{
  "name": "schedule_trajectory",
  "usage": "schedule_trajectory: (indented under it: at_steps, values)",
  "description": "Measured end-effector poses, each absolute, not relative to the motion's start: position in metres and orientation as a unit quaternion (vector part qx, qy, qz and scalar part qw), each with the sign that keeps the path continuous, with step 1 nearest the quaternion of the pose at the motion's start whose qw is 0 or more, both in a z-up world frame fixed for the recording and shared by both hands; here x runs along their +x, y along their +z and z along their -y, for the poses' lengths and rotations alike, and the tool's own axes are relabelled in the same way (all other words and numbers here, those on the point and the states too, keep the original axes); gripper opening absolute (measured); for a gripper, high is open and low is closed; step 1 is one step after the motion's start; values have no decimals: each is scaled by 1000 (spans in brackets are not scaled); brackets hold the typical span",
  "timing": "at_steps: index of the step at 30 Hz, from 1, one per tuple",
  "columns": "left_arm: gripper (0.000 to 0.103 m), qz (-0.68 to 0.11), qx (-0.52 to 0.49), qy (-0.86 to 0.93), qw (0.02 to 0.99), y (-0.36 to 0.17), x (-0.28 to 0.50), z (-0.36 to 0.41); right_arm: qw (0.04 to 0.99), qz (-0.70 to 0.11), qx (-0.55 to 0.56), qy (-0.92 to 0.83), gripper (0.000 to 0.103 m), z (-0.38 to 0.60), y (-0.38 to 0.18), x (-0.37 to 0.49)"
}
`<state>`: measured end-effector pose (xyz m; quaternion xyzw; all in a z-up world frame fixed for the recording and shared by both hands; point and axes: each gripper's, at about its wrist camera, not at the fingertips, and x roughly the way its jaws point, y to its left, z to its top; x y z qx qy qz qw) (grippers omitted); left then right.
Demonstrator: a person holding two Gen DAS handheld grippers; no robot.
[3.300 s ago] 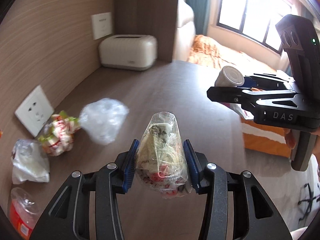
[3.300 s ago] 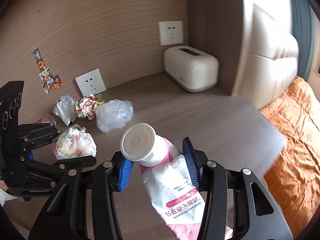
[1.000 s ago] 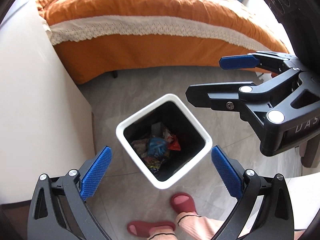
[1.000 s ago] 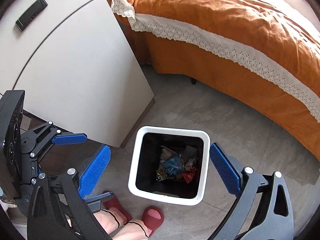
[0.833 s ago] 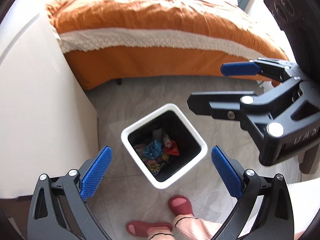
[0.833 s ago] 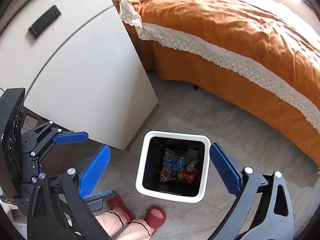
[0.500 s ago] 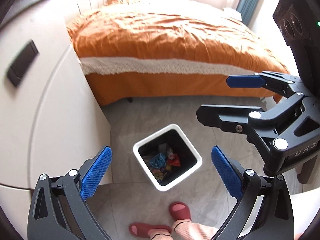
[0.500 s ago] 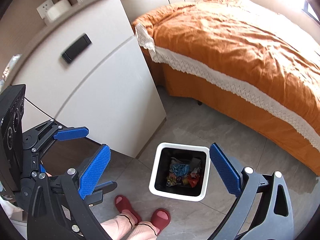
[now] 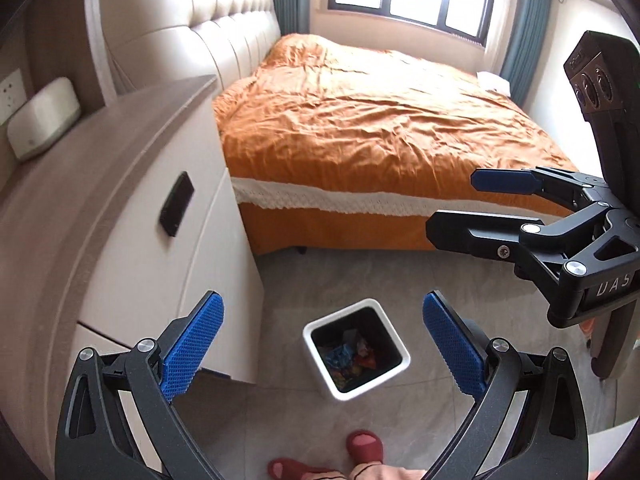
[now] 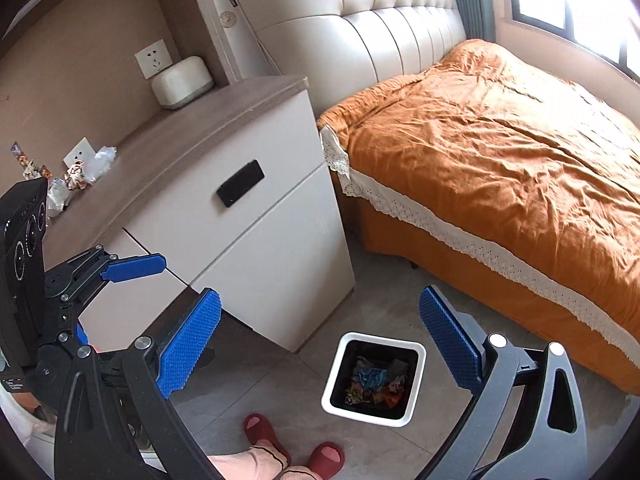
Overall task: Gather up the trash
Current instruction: 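Move both tools back to the desk toward the bottle and bags, then grasp the clear orange-label bottle with the left tool while the right tool grasps the white plastic bag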
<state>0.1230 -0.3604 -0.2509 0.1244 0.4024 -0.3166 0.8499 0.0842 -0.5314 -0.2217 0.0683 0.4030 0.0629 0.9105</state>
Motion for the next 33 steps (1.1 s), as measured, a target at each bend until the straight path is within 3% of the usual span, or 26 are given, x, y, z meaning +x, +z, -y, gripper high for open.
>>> schedule_trajectory:
  at_steps: [16, 33]
  values:
    - [98, -360, 62, -166, 916, -174, 125, 210, 908, -357, 12, 219, 99, 393, -153, 117]
    - [98, -338, 36, -5, 940, -147, 128, -8, 867, -332, -62, 367, 99, 183, -131, 174]
